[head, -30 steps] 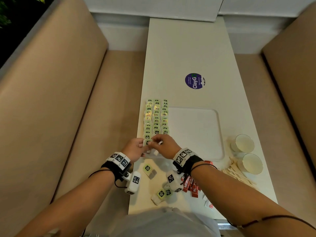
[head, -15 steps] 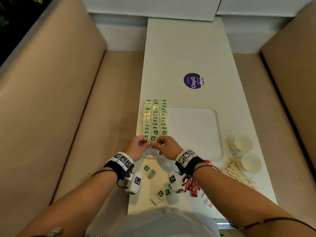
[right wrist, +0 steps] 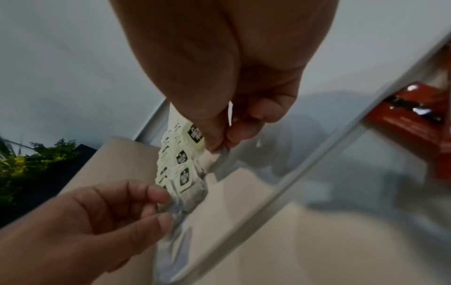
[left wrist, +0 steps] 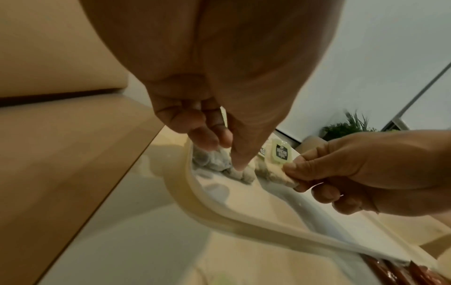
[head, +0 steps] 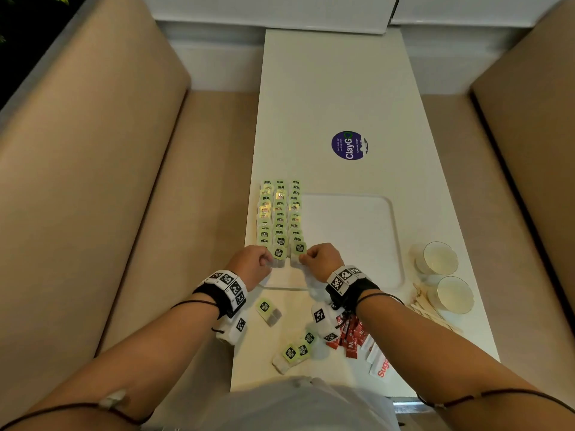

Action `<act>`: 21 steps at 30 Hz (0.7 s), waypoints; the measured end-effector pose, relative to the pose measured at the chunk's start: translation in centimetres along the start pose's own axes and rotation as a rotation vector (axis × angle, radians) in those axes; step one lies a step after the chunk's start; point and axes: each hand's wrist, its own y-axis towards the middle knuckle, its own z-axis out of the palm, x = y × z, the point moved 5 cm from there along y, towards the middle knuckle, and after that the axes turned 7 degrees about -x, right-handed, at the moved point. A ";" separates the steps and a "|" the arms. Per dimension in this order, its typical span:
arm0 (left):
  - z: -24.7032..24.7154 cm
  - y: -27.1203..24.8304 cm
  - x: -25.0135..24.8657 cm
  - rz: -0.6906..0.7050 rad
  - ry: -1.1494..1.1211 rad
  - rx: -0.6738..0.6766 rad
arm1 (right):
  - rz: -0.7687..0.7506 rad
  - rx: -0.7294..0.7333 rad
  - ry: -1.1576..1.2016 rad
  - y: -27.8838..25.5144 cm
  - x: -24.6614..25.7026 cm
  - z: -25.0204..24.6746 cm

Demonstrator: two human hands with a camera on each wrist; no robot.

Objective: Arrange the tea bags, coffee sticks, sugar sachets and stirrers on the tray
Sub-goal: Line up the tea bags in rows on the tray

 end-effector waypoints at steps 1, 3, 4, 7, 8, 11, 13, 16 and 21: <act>0.0 0.2 -0.4 0.019 0.038 0.009 | 0.014 0.012 -0.012 0.0 -0.2 0.2; 0.1 0.5 -1.1 0.058 0.100 0.032 | 0.038 0.012 -0.027 0.1 -0.6 0.5; 0.2 0.7 -1.4 0.077 0.127 0.045 | 0.046 0.001 -0.031 0.2 -0.7 0.6; 0.5 1.3 -2.1 0.115 0.199 0.060 | 0.055 -0.023 -0.021 0.4 -0.6 0.7; 0.5 1.5 -2.2 0.117 0.218 0.059 | 0.057 -0.029 -0.025 0.4 -0.5 0.7; 0.6 1.9 -2.4 0.110 0.246 0.070 | 0.081 -0.048 -0.029 0.5 -0.3 0.9; 0.7 2.0 -2.4 0.116 0.255 0.073 | 0.092 -0.071 -0.038 0.3 -0.3 1.0; 0.7 2.1 -2.2 0.115 0.259 0.084 | 0.108 -0.075 -0.010 0.3 -0.3 1.4; 0.8 2.0 -2.0 0.117 0.253 0.094 | 0.091 -0.072 -0.002 0.5 0.4 1.9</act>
